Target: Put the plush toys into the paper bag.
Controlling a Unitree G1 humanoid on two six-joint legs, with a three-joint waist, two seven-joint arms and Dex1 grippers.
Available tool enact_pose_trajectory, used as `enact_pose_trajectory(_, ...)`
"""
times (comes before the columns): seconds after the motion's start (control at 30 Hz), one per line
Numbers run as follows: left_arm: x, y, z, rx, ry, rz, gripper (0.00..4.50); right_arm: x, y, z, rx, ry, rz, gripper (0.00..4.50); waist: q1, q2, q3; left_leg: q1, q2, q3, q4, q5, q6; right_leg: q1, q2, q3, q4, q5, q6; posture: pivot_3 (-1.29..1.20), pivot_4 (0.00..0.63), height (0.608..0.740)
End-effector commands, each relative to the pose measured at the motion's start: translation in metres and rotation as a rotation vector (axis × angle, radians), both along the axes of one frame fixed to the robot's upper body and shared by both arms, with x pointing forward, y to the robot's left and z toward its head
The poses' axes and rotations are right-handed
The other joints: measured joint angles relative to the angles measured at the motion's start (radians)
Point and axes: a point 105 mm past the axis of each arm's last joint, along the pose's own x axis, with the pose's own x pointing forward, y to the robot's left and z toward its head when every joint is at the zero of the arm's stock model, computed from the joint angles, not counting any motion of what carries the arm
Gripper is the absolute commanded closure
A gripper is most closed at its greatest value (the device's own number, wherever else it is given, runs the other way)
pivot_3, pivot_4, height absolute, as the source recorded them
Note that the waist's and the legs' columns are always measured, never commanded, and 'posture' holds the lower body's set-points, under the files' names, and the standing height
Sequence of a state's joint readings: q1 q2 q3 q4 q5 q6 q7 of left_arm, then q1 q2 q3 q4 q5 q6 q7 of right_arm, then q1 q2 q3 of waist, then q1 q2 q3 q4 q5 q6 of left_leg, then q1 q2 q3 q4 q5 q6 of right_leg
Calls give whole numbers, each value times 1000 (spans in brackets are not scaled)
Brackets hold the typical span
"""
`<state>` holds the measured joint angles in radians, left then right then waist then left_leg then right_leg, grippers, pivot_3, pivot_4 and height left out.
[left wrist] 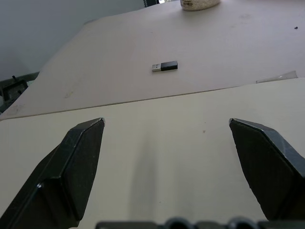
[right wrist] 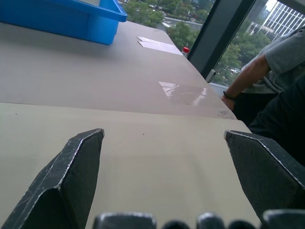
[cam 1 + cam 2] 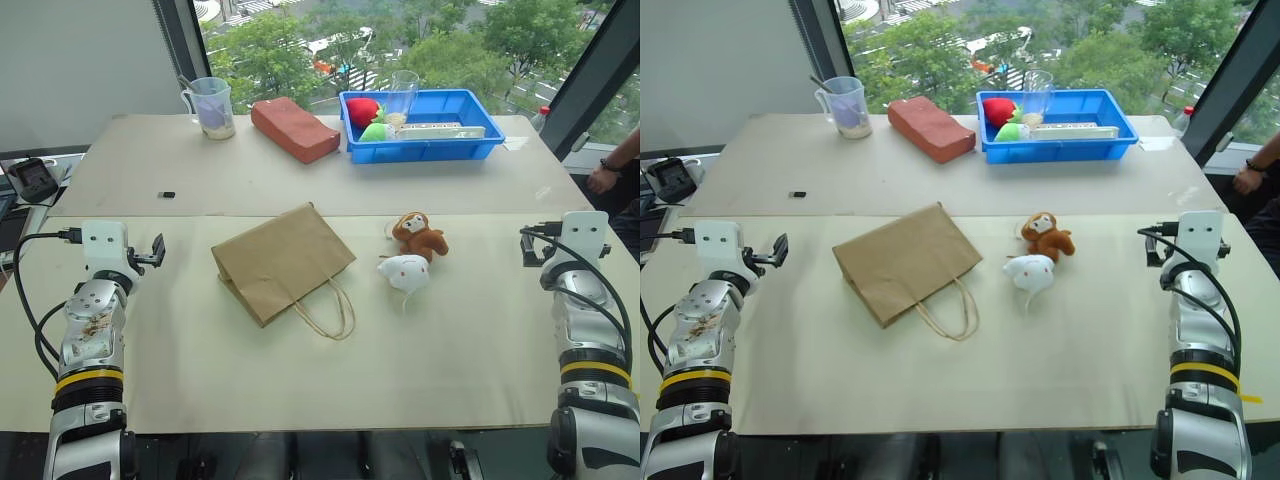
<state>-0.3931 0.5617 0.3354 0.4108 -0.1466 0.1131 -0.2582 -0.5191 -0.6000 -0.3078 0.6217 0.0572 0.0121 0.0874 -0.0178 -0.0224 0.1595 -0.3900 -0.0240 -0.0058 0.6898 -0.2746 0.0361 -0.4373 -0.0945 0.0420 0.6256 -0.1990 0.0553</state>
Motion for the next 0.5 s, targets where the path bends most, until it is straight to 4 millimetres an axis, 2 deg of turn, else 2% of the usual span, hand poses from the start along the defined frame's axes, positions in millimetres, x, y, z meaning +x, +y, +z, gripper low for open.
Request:
enact_pose_trajectory(0.03, -1, 3, 15, 11, -40, -9, 31, -2, -6, 23, -44, -63, -4, 0, 0, 0, 0, 0, 0, 0, 0, 0, 0, 0, 0, 0, 0, 0, 0, 0, 150, 740)
enact_pose_trajectory(0.1, 0, 1, 24, 2, -65, -38, 31, -1, -6, 26, -52, -63, 4, 0, 0, 0, 0, 0, 0, 0, 0, 0, 0, 0, 0, 0, 0, 0, 0, 0, 150, 740)
enact_pose_trajectory(0.23, 3, -17, 50, 29, -97, -199, 31, 5, 5, 34, -95, -46, 89, 0, -2, 0, 0, 0, 0, 0, 0, 0, 0, 0, 0, 0, 0, 0, 0, 0, 150, 740)
enact_pose_trajectory(0.33, 3, -62, 72, 189, -63, -483, 31, 9, 23, 52, -121, -44, 226, 0, -2, 0, 0, 0, 0, 0, 0, 0, 0, 0, 1, 0, 0, 0, 0, 0, 150, 740)
enact_pose_trajectory(0.43, 1, -100, 97, 241, -69, -692, 31, 9, 41, 74, -120, -57, 355, 0, 3, 0, 0, -1, 0, 0, 0, 0, 0, 1, 1, 0, 0, 0, 0, 0, 150, 740)
enact_pose_trajectory(0.5, -5, -130, 110, 277, -68, -848, 31, 5, 62, 88, -93, -73, 472, 0, 2, 0, 0, -1, 0, 0, 0, 0, 0, 1, 1, 0, 0, 0, 0, 0, 150, 740)
